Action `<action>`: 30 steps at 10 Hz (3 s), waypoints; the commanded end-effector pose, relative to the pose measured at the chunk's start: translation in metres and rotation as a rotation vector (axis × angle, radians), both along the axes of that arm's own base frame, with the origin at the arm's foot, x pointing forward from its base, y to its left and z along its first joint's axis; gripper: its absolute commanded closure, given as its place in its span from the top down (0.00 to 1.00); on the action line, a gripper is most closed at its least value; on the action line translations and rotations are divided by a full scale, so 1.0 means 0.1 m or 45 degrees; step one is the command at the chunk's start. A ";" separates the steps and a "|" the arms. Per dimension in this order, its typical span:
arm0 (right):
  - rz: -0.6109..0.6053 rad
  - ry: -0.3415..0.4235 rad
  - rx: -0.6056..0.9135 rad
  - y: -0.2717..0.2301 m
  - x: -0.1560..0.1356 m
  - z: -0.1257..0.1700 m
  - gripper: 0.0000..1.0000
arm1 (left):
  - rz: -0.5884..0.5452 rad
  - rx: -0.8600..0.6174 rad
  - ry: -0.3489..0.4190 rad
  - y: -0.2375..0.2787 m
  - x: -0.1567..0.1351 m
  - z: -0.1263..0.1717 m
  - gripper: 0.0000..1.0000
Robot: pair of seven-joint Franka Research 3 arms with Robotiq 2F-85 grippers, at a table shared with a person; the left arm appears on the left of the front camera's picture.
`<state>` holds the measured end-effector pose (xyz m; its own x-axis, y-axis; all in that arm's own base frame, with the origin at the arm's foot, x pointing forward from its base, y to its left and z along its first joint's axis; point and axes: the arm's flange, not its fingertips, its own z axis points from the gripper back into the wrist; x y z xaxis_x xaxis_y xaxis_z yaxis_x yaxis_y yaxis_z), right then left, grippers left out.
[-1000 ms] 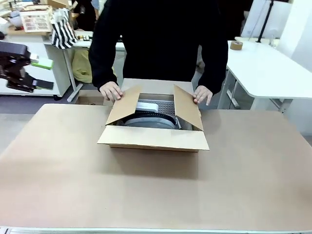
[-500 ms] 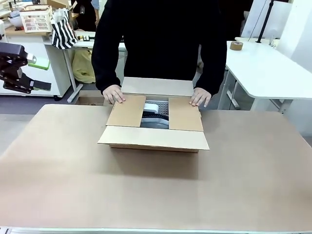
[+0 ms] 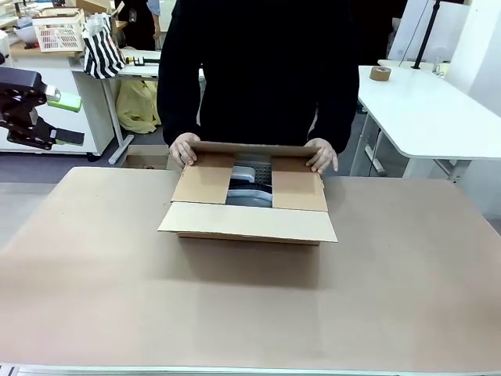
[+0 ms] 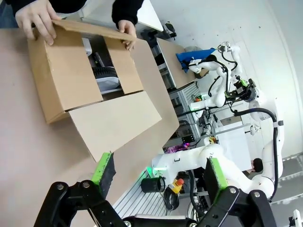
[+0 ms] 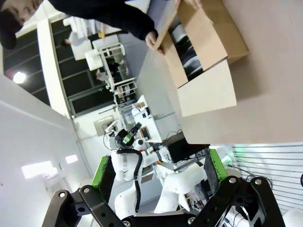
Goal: Pack the gift set into the box.
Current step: Press and hold the closed box until the human finishes sealing it.
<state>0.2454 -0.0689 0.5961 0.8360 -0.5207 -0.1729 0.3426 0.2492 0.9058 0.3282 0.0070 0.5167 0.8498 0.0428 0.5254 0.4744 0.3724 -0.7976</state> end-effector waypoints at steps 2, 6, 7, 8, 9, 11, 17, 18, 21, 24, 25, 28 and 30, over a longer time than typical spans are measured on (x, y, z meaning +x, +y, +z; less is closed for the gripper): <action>0.020 -0.038 0.015 0.01 0.03 0.00 1.00 | -0.012 -0.029 -0.040 0.00 0.03 0.00 1.00; 0.020 -0.038 0.015 0.01 0.03 0.00 1.00 | -0.012 -0.029 -0.040 0.00 0.03 0.00 1.00; 0.020 -0.038 0.015 0.01 0.03 0.00 1.00 | -0.012 -0.029 -0.040 0.00 0.03 0.00 1.00; 0.020 -0.038 0.015 0.01 0.03 0.00 1.00 | -0.012 -0.029 -0.040 0.00 0.03 0.00 1.00; 0.020 -0.038 0.015 0.01 0.03 0.00 1.00 | -0.012 -0.029 -0.040 0.00 0.03 0.00 1.00; 0.020 -0.038 0.015 0.01 0.03 0.00 1.00 | -0.012 -0.029 -0.040 0.00 0.03 0.00 1.00; 0.020 -0.038 0.015 0.01 0.03 0.00 1.00 | -0.012 -0.029 -0.040 0.00 0.03 0.00 1.00; 0.020 -0.038 0.015 0.01 0.03 0.00 1.00 | -0.012 -0.029 -0.040 0.00 0.03 0.00 1.00; 0.020 -0.038 0.015 0.01 0.03 0.00 1.00 | -0.012 -0.029 -0.040 0.00 0.03 0.00 1.00; 0.020 -0.038 0.015 0.01 0.03 0.00 1.00 | -0.012 -0.029 -0.040 0.00 0.03 0.00 1.00; 0.020 -0.038 0.015 0.01 0.03 0.00 1.00 | -0.012 -0.029 -0.040 0.00 0.03 0.00 1.00; 0.020 -0.038 0.015 0.01 0.03 0.00 1.00 | -0.012 -0.029 -0.040 0.00 0.03 0.00 1.00; 0.020 -0.038 0.015 0.01 0.03 0.00 1.00 | -0.012 -0.029 -0.040 0.00 0.03 0.00 1.00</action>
<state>0.2449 -0.0693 0.5956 0.8389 -0.5158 -0.1739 0.3413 0.2495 0.9062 0.3279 0.0077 0.5170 0.8491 0.0460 0.5262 0.4750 0.3689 -0.7989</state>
